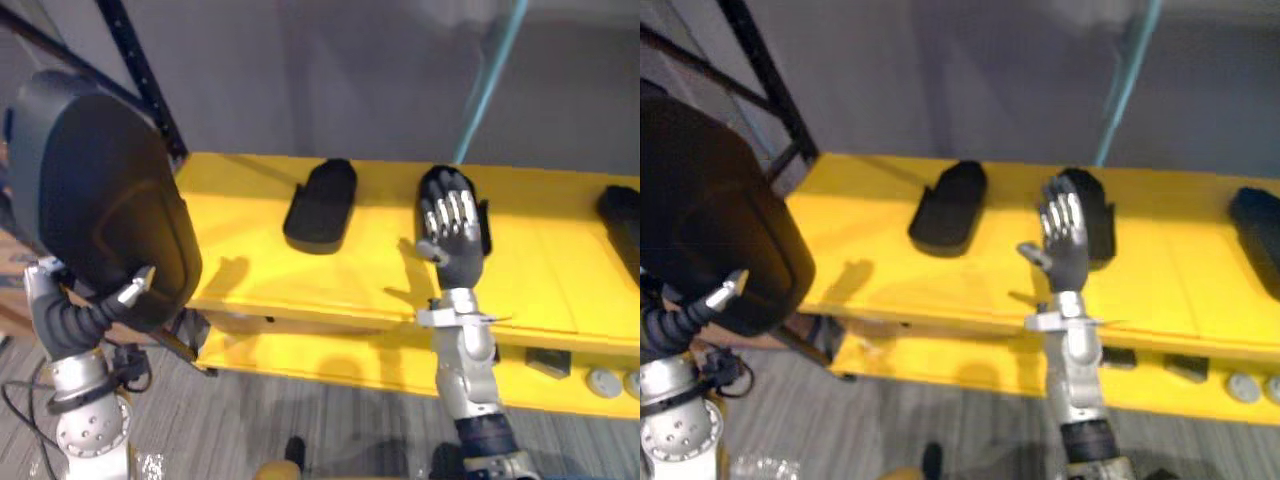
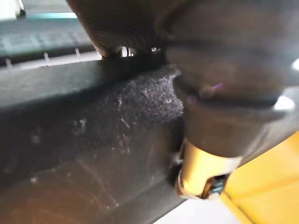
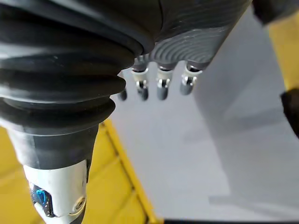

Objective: Walk over and take plastic housings, then place them on the shelf

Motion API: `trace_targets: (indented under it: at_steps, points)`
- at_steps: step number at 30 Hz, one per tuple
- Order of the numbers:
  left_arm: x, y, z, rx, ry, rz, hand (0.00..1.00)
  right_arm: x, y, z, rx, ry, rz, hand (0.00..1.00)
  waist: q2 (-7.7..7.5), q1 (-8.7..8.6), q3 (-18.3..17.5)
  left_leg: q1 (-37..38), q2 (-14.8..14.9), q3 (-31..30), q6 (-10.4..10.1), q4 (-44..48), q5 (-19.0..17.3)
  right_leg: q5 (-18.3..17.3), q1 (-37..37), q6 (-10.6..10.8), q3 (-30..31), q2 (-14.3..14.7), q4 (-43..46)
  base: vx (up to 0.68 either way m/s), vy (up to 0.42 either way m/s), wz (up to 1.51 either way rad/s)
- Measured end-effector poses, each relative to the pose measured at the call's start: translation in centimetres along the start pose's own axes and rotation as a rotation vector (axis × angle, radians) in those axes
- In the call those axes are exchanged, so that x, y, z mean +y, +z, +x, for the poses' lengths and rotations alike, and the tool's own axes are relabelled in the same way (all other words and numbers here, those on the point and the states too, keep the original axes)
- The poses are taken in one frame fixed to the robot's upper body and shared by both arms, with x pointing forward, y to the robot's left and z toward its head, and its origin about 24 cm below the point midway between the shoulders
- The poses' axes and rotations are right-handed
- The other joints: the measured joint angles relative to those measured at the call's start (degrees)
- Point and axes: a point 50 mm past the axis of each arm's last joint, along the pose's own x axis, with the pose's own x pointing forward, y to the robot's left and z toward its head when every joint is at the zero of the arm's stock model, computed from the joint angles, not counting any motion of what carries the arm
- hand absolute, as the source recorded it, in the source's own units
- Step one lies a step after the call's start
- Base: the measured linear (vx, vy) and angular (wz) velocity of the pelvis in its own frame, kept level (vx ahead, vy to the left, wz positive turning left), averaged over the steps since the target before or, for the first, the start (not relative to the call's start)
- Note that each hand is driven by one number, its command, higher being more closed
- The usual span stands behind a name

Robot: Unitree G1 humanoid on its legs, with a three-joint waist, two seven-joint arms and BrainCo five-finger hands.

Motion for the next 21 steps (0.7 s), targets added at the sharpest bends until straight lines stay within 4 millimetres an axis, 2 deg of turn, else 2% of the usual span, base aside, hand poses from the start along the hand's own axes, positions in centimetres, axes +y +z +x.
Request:
trace_targets:
  at_steps: [1, 2, 3, 4, 5, 8, 11, 15, 18, 21]
  points:
    - [0.0, -0.2, 0.1, 0.010, 0.013, -0.003, 1.00, 0.1, 0.4, 0.1, -0.016, 0.001, -0.010, 0.00, -0.22, -0.01, -0.11, -0.45, 0.21, -0.67, -0.07, 0.05, 0.05, -0.33, 0.11, 0.46, 1.31, 1.69, -3.96, -0.08, -0.050, 0.48]
    - [0.1, -0.7, 0.1, 0.042, 0.036, 0.006, 1.00, 0.5, 1.2, 0.5, -0.056, 0.019, -0.039, 0.00, -1.13, 0.01, -0.35, -1.10, -0.06, -1.57, -0.49, 0.00, 0.29, 0.25, 0.63, 0.51, 3.92, 4.02, -12.19, -0.08, -0.096, 0.50]
    - [0.3, -0.9, 0.1, 0.068, 0.055, 0.020, 1.00, 0.9, 2.2, 0.8, -0.104, 0.036, -0.069, 0.00, -2.98, -0.10, -0.40, -1.88, -1.70, -2.05, -1.32, -0.03, 0.78, 5.07, 0.48, -0.60, 4.61, 4.17, -18.31, -0.06, -0.134, 0.46]
    - [0.3, -1.1, 0.1, 0.083, 0.065, 0.022, 1.00, 1.1, 2.6, 0.9, -0.127, 0.047, -0.083, 0.00, -4.04, -0.11, -0.27, -1.86, -2.68, -2.27, -1.59, -0.12, 0.85, 4.96, 0.49, 1.37, 4.20, 3.42, -19.11, 0.05, -0.155, 0.25]
    - [0.2, -1.7, -1.0, 0.145, 0.088, 0.010, 1.00, 1.1, 3.0, 0.9, -0.146, 0.061, -0.117, 0.00, -3.19, 0.12, -0.24, -1.73, -2.15, -2.07, -2.02, -0.17, 0.86, 5.53, 1.45, 1.93, 4.15, 4.09, -20.82, 0.06, -0.139, 0.02]
    - [0.2, -1.7, -1.9, 0.176, 0.102, 0.021, 1.00, 0.8, 3.3, 0.9, -0.156, 0.041, -0.121, 0.00, -1.76, -0.03, -0.22, -1.92, -0.57, -2.03, -3.01, -0.23, 0.63, 6.37, 2.10, 1.08, 4.19, 5.85, -22.68, 0.05, -0.116, -0.06]
    - [-0.1, -0.7, -1.6, 0.115, 0.097, 0.050, 1.00, 0.0, 3.9, 0.6, -0.163, 0.012, -0.148, 0.00, -1.75, -0.53, -0.23, -2.28, 0.28, -2.03, -3.46, -0.24, 0.56, 6.42, 2.11, 0.97, 3.91, 6.66, -23.06, 0.05, -0.079, 0.01]
    - [-0.7, -0.2, -1.1, 0.069, 0.077, 0.077, 1.00, -1.5, 4.3, -0.1, -0.157, -0.052, -0.187, 0.00, -1.68, -0.84, -0.28, -2.37, -0.14, -2.02, -3.52, -0.30, 0.62, 6.42, 2.20, 0.97, 3.77, 6.21, -23.11, 0.02, 0.007, 0.04]
    - [-0.7, -0.7, -1.2, 0.107, 0.086, 0.165, 1.00, -1.8, 4.0, -0.7, -0.139, -0.070, -0.186, 0.00, -1.62, -1.82, -0.32, -1.91, -0.75, -1.87, -3.49, -0.35, 0.65, 6.42, 2.57, 0.97, 3.79, 5.71, -22.93, 0.00, 0.013, 0.00]
    - [-0.1, -2.2, -0.8, 0.165, 0.071, 0.322, 1.00, -1.8, 3.7, -1.5, -0.116, -0.115, -0.170, 0.00, -1.35, -2.21, -0.99, -1.25, -0.78, -1.28, -3.29, -0.70, 0.47, 6.41, 3.26, 0.97, 3.91, 5.16, -22.90, -0.04, 0.047, -0.06]
